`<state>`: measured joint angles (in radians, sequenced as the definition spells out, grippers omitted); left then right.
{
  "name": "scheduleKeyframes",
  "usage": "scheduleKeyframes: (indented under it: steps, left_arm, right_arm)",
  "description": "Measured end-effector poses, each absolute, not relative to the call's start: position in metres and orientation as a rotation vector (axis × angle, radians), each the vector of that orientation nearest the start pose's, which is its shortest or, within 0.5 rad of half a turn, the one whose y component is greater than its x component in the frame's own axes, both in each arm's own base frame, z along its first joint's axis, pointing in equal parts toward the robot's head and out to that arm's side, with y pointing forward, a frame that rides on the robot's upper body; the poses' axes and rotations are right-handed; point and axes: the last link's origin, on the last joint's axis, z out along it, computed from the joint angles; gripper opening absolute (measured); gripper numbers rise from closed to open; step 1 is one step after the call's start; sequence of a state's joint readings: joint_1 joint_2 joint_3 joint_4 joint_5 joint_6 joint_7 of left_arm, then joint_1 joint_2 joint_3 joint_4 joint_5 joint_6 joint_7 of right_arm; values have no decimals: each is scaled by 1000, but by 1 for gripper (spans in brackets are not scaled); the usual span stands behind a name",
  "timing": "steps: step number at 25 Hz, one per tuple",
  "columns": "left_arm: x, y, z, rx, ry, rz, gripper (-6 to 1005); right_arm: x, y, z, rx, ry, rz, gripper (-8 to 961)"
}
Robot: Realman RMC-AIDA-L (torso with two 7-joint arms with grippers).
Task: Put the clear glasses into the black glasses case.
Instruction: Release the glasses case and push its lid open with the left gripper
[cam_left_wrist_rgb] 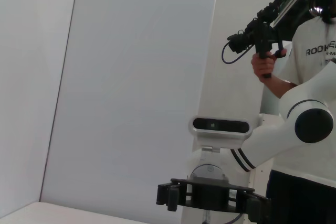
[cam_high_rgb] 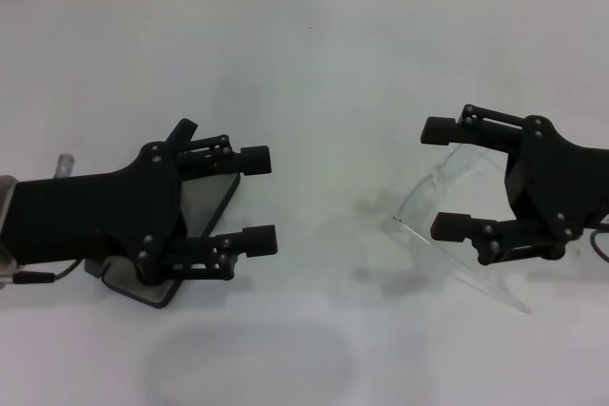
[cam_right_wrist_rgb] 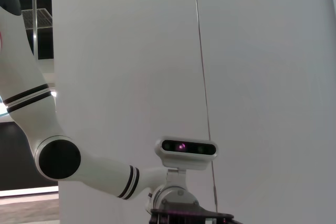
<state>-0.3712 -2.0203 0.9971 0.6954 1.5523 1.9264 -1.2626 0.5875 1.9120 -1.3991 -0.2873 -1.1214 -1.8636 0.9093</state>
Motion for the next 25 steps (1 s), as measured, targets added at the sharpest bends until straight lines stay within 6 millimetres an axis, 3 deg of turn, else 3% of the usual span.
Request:
scheduleKeyframes:
  steps: [12, 17, 20, 25]
  left_arm:
    - [-238, 269, 26, -2833, -347, -1224, 789]
    - [-228, 290, 52, -2716, -414, -1180, 788]
    - [-209, 301, 70, -2712, -435, -1059, 787]
    - [-187, 320, 85, -2687, -615, -649, 785]
  right_arm:
    - [219, 295, 8, -2775, 30, 1351, 886]
    - [237, 297, 30, -2637, 87, 1341, 885]
    - [256, 293, 49, -2521, 134, 1328, 885]
    - [285, 274, 83, -2317, 176, 1348, 885]
